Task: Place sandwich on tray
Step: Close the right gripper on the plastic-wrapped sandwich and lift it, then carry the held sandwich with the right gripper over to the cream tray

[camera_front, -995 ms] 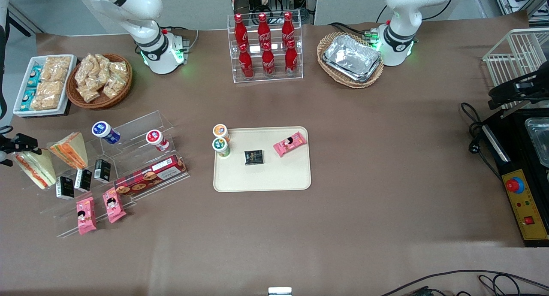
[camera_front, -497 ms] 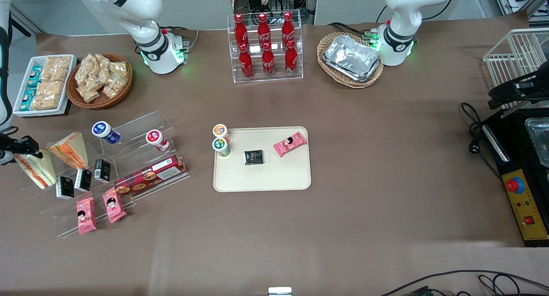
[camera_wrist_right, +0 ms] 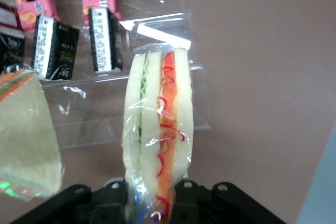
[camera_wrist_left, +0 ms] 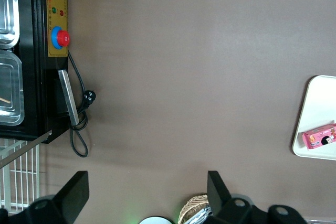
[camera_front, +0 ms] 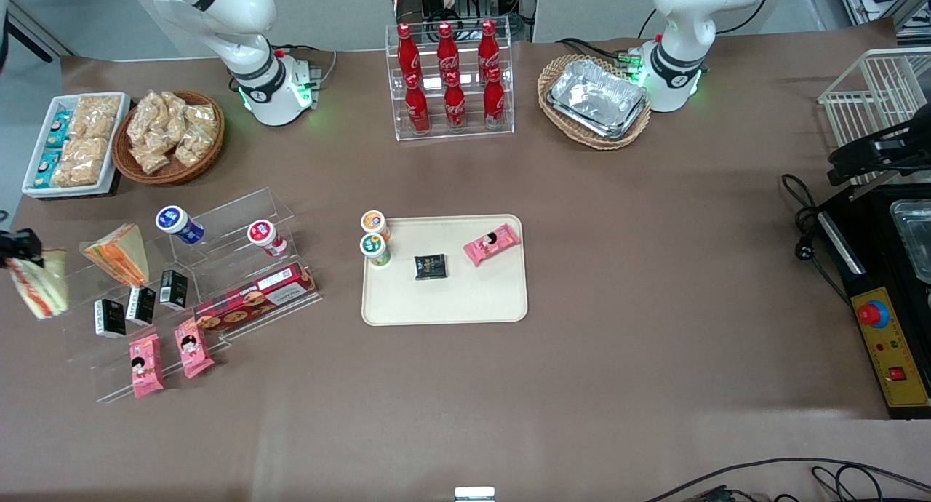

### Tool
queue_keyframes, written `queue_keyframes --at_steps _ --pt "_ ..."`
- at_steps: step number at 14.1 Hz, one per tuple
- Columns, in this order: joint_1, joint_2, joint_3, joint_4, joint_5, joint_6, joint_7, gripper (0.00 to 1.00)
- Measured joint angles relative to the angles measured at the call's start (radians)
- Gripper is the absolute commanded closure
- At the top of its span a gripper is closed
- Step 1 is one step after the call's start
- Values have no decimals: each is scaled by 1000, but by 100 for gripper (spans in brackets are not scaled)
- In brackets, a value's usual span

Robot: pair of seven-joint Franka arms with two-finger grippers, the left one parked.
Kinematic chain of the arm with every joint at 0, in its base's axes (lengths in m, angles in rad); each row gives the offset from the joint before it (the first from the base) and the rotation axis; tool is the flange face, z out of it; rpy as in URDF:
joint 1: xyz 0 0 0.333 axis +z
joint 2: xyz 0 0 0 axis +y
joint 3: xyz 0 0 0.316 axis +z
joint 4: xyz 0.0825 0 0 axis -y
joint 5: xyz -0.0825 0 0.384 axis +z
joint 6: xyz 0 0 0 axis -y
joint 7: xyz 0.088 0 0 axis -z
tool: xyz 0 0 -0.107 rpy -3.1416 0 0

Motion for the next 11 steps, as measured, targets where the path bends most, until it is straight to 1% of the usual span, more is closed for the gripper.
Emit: queue_keyframes --at_steps 1,4,6,8,11 --pt "-1 -8 -15 41 0 -47 35 100" --pt "0 -33 -23 182 0 -176 110 100" --pt "5 -48 -21 223 0 -249 192 100" --pt "19 -70 -12 235 0 -305 343 100" --pt "109 -121 -3 240 0 -396 646 100"
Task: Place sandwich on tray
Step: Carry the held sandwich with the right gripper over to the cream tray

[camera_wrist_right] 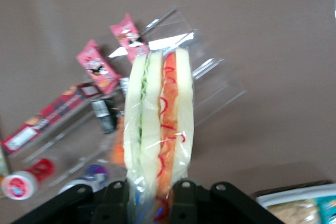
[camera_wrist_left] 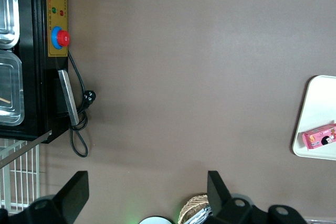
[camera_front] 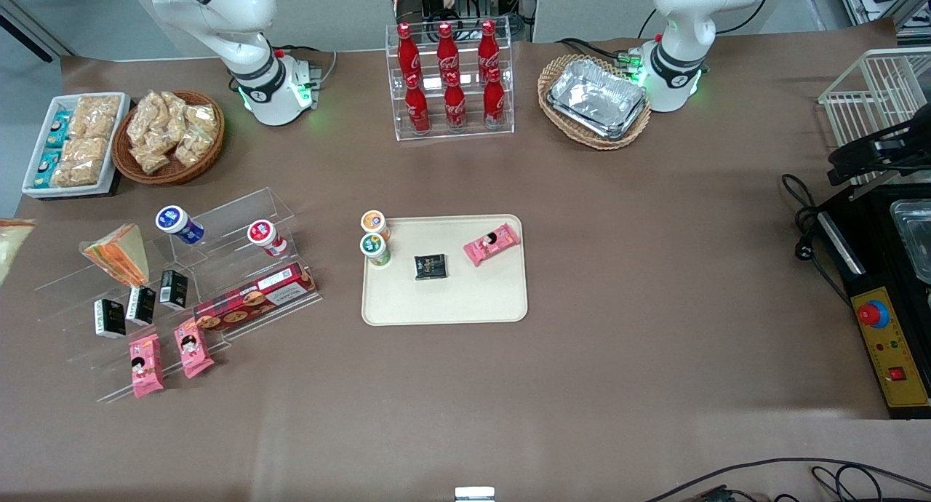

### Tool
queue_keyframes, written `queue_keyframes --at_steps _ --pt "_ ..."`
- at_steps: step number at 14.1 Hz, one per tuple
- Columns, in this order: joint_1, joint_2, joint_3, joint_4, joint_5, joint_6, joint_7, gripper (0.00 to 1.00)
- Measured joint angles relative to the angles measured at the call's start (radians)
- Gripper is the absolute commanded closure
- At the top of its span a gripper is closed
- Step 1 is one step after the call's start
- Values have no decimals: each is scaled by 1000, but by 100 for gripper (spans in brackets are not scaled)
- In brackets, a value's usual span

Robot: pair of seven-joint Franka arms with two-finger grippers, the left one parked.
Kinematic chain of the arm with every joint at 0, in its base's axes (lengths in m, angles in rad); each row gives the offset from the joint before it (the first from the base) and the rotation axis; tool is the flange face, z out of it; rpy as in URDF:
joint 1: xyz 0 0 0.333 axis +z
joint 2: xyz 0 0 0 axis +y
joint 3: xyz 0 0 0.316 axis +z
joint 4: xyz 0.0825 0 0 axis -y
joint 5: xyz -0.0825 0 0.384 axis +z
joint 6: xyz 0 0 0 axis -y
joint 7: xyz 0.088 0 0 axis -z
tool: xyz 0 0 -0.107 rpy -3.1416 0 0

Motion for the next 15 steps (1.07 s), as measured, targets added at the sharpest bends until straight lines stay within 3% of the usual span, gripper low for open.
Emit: queue_keyframes --at_steps 7,15 --pt "197 -38 5 1 -2 -100 429 100" --pt "528 -35 10 -4 -4 -109 1186 100"
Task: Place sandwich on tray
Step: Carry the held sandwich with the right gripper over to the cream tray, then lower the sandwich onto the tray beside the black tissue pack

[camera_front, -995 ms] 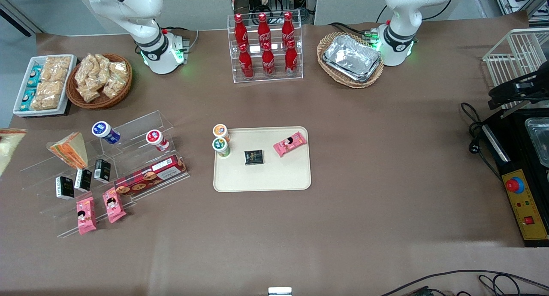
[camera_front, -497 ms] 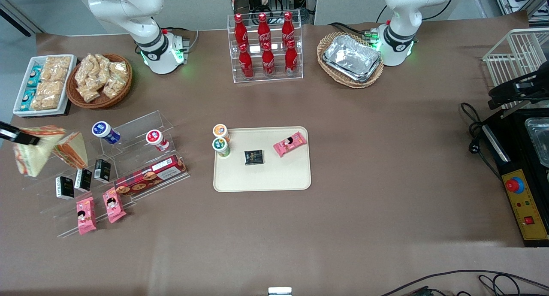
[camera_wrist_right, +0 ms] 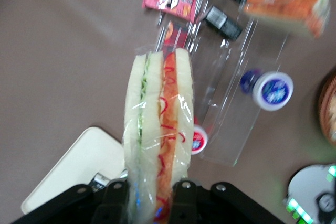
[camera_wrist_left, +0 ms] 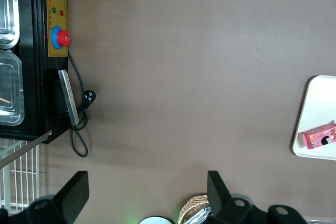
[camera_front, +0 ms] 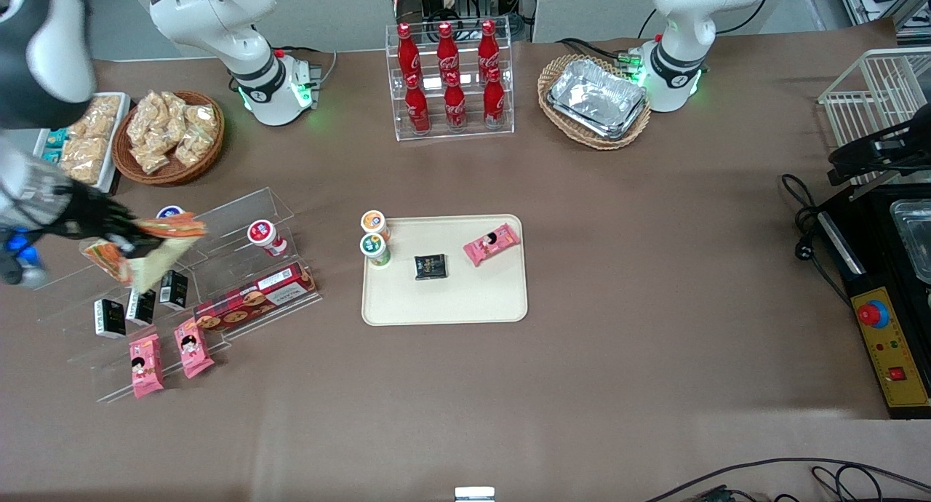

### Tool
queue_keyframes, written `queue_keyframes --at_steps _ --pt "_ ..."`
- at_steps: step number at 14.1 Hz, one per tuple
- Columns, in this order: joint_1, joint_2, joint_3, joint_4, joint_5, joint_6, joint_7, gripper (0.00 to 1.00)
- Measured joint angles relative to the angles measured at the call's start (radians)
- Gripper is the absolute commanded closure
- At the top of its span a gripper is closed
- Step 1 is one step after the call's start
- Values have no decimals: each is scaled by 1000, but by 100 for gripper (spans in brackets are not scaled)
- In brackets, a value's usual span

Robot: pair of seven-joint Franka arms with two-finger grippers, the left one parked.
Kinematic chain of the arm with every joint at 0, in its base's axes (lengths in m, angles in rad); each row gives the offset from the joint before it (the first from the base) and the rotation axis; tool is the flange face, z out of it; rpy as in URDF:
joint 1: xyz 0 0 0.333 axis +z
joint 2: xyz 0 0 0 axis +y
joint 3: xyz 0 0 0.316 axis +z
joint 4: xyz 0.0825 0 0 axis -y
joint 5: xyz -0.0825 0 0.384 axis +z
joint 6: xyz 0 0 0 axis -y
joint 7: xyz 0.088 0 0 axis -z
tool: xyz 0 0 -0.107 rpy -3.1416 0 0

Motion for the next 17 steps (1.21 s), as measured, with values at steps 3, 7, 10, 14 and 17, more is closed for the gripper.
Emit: queue_keyframes --at_steps 3,7,10,14,17 --pt "96 28 1 -3 5 33 200 100" --pt "198 101 1 -11 26 148 446 100" --pt "290 162 3 -17 29 249 654 100" --pt "399 238 4 -18 30 366 913 100" --pt "460 316 5 -19 30 454 1075 100"
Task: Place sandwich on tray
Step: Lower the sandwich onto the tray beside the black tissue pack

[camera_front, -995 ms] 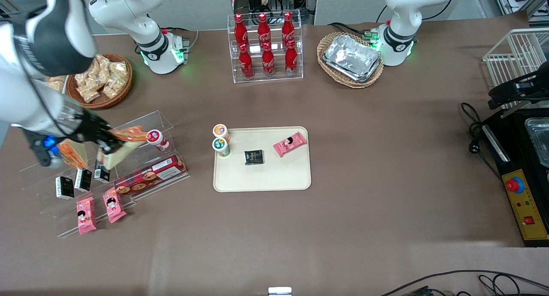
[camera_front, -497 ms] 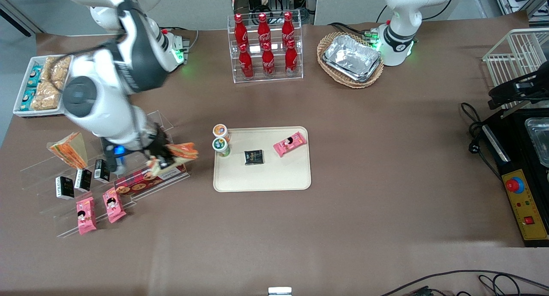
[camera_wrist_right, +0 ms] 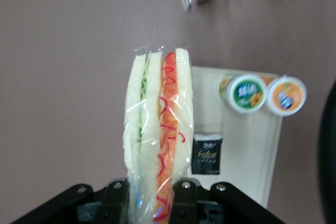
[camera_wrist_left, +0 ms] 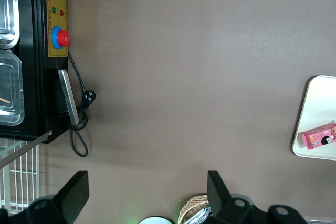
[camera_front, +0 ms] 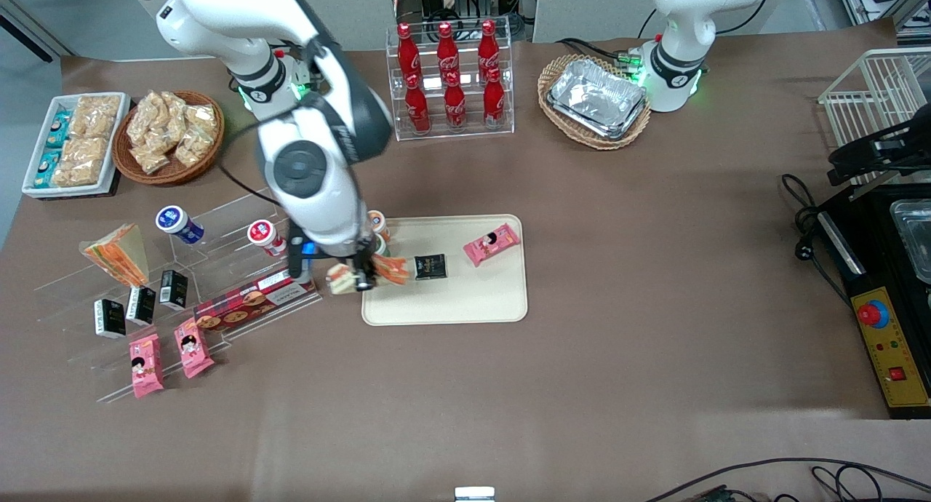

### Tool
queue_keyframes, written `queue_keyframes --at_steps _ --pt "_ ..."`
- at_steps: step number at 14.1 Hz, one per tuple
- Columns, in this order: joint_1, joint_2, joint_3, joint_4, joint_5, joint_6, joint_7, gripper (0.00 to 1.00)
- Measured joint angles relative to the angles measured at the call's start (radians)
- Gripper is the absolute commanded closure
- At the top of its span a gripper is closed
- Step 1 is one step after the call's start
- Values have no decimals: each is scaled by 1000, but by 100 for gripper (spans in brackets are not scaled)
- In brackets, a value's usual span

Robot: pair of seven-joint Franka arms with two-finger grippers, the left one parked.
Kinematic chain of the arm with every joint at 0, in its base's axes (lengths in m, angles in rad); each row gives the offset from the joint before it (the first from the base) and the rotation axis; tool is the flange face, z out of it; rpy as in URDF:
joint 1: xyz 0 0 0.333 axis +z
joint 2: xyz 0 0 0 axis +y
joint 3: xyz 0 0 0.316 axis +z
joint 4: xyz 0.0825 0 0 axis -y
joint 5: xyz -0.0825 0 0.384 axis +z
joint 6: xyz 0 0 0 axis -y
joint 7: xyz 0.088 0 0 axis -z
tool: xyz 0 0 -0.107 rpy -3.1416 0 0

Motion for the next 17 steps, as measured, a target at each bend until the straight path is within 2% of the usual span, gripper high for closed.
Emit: queue_keyframes --at_steps 5,11,17 --pt "95 140 1 7 0 223 242 100" --pt "100 253 40 40 0 353 259 100" --pt "97 316 60 45 37 412 262 100"
